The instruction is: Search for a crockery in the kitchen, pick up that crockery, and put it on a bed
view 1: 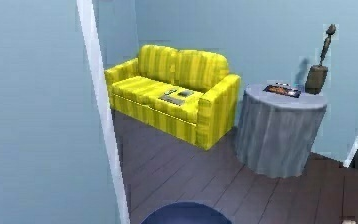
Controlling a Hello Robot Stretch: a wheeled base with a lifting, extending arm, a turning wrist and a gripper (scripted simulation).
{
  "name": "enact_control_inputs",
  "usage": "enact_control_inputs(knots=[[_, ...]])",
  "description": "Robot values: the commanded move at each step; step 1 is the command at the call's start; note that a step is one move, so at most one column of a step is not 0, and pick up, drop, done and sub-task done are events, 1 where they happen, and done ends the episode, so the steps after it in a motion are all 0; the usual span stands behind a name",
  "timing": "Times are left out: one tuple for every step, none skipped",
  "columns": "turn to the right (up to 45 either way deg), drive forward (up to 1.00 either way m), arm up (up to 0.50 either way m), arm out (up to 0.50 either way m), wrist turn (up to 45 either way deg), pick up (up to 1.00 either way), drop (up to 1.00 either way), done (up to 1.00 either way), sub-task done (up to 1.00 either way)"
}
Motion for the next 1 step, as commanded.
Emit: enact_control_inputs(knots=[[0.0,0.5,0.0,0.0,0.0,0.0,0.0,0.0,0.0]])
